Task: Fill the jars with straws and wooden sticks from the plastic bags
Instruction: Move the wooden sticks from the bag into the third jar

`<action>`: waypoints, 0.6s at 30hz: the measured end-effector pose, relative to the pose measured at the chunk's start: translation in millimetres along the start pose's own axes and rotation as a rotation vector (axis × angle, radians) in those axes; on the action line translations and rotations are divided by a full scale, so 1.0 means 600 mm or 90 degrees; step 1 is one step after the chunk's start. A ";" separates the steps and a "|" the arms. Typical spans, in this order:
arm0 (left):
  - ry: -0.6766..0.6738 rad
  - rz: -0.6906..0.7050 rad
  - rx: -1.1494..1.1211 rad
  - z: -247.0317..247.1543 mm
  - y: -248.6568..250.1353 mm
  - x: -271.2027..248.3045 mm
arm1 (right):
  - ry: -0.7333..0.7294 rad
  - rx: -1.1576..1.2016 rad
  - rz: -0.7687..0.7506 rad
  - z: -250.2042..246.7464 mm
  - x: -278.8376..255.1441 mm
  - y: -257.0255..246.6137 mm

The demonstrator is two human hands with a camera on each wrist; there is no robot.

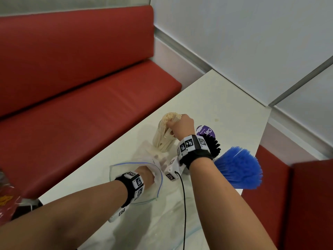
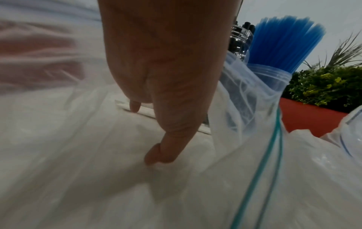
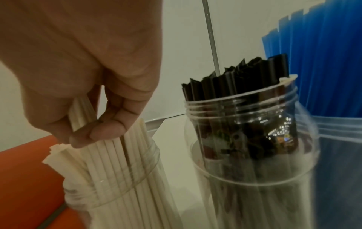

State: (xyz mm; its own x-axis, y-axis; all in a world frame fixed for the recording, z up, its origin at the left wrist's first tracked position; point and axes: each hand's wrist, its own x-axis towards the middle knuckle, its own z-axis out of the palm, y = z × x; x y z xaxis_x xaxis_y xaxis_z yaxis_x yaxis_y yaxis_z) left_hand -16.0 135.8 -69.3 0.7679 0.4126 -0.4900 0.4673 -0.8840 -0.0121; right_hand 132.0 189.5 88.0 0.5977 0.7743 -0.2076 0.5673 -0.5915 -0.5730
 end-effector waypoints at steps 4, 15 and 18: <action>-0.068 -0.002 -0.109 -0.007 -0.011 0.013 | -0.014 0.027 0.014 -0.004 0.005 0.007; -0.154 -0.053 0.060 -0.028 -0.013 0.026 | 0.189 -0.079 -0.289 0.024 -0.026 0.010; -0.079 -0.013 0.175 -0.012 -0.014 0.030 | 0.016 -0.269 -0.271 0.062 -0.036 0.035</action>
State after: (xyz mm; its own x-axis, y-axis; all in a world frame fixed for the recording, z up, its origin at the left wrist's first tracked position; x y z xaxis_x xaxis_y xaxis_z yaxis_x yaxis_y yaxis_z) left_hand -2.9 152.5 -71.6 0.6922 0.4153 -0.5902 0.3326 -0.9094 -0.2499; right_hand 109.7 168.6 51.2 0.2783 0.9605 -0.0068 0.9331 -0.2720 -0.2352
